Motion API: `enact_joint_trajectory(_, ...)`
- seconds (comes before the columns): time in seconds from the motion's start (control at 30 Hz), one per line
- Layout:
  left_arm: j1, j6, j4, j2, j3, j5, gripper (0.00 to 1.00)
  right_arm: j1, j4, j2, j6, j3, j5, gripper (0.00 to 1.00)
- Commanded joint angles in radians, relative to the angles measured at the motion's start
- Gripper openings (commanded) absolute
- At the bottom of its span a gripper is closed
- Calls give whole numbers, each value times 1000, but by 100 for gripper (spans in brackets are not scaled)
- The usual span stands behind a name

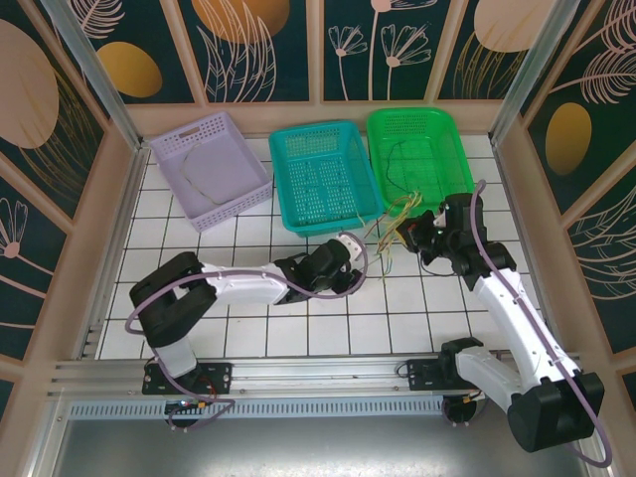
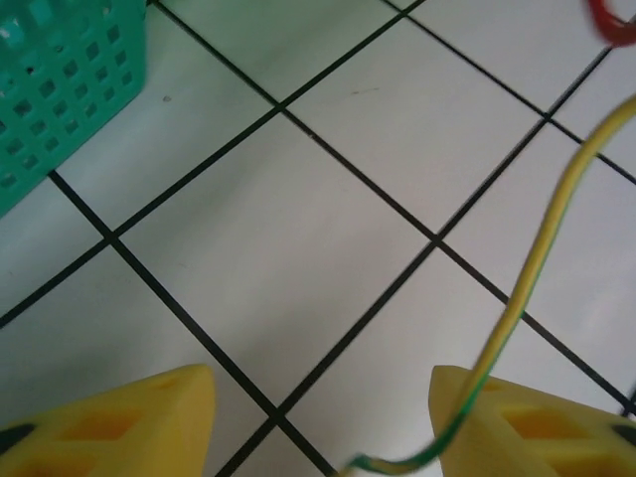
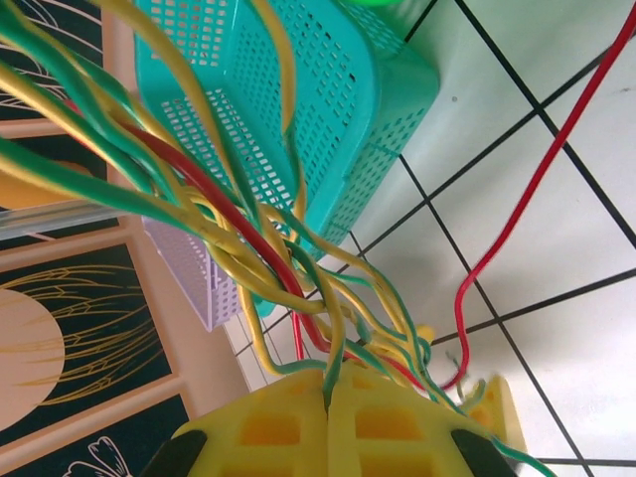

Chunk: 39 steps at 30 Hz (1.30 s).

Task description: Untangle the cables

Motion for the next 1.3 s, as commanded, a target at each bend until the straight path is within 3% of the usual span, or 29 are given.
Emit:
enact_joint_trajectory(0.0, -8, 58, 53, 21, 46, -71, 34, -6, -22, -26, 17, 44, -17, 0)
enact_joint_trajectory(0.13, -8, 64, 46, -7, 20, -91, 0, -48, -37, -21, -5, 62, 2, 0)
enact_joint_trajectory(0.4, -9, 53, -31, -277, -199, -26, 0, -229, -100, 37, -106, 144, 94, 0)
enact_joint_trajectory(0.63, -8, 53, -131, -456, -262, 5, 0, -278, -86, 86, -134, 171, 152, 0)
enact_joint_trajectory(0.9, -9, -4, -168, -500, -259, 22, 0, -279, -71, 63, -162, 72, 183, 0)
enact_joint_trajectory(1.07, -9, 34, -240, -454, -230, 79, 0, -285, -119, 27, -172, 9, 261, 0)
enact_joint_trajectory(1.27, -9, 127, -405, -341, -143, -26, 0, -410, -146, 8, -201, -67, 313, 0)
